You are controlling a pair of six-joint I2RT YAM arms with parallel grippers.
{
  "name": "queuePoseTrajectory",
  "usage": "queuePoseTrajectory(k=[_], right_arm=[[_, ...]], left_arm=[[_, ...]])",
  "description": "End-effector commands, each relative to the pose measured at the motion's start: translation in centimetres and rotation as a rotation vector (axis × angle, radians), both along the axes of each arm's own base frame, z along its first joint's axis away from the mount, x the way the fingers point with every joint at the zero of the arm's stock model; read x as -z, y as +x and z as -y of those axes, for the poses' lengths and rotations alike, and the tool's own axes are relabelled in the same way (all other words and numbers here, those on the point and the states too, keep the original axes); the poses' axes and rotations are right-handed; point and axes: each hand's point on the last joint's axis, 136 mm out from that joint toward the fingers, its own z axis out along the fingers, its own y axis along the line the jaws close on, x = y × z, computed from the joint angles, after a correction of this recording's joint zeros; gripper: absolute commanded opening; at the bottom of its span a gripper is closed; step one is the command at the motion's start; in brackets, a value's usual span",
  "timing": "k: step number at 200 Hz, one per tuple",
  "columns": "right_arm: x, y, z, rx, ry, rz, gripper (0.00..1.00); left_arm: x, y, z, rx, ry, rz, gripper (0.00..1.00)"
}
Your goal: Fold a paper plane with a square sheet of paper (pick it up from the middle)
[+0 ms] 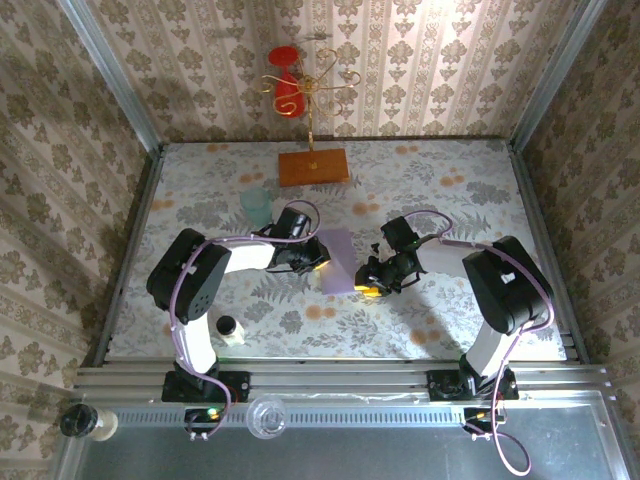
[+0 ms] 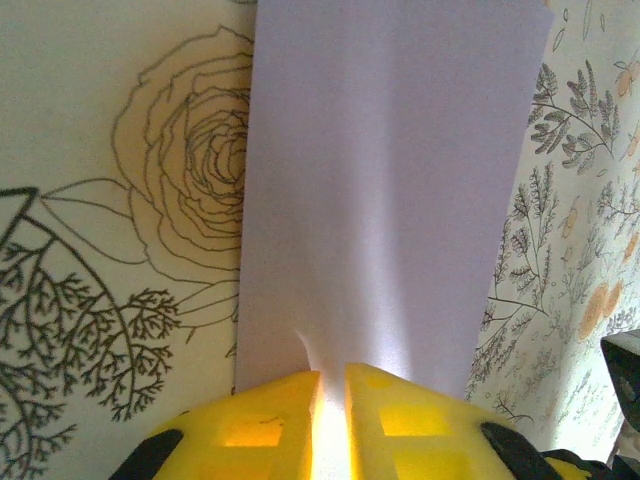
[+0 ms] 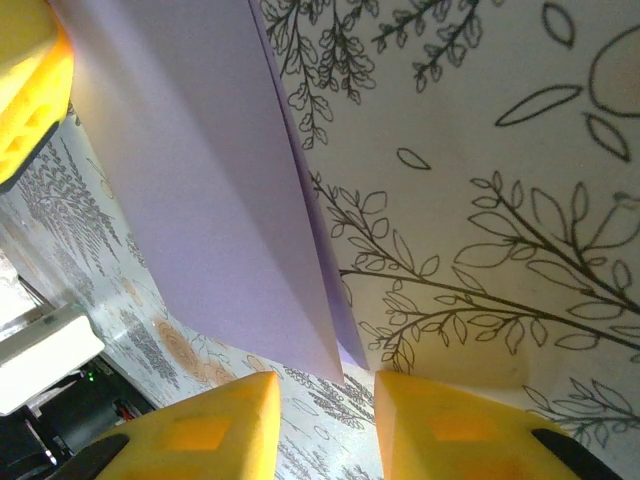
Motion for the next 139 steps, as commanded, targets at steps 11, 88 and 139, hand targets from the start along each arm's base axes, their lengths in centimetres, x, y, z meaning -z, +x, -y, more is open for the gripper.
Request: queuePoseTrajectory(k=[11,88,139], right_arm=[[0.2,0.6,-0.6,0.006,0.021,-0.001,0.31],[-0.8,1.1,-1.3,0.013,0.065,0.016,0.26],[-1.1,1.4,-1.4,0.025,0.079,0.027,0.24]], left_arm=[[4.0,-1.8,-2.3,-0.040,0.099,-0.110,0.16],[4.0,-1.8,-2.1,-0.033,0.093,-0.112,0.16],[3.7,-1.6,-1.8,-0.026,0.078,-0.099,0.16]])
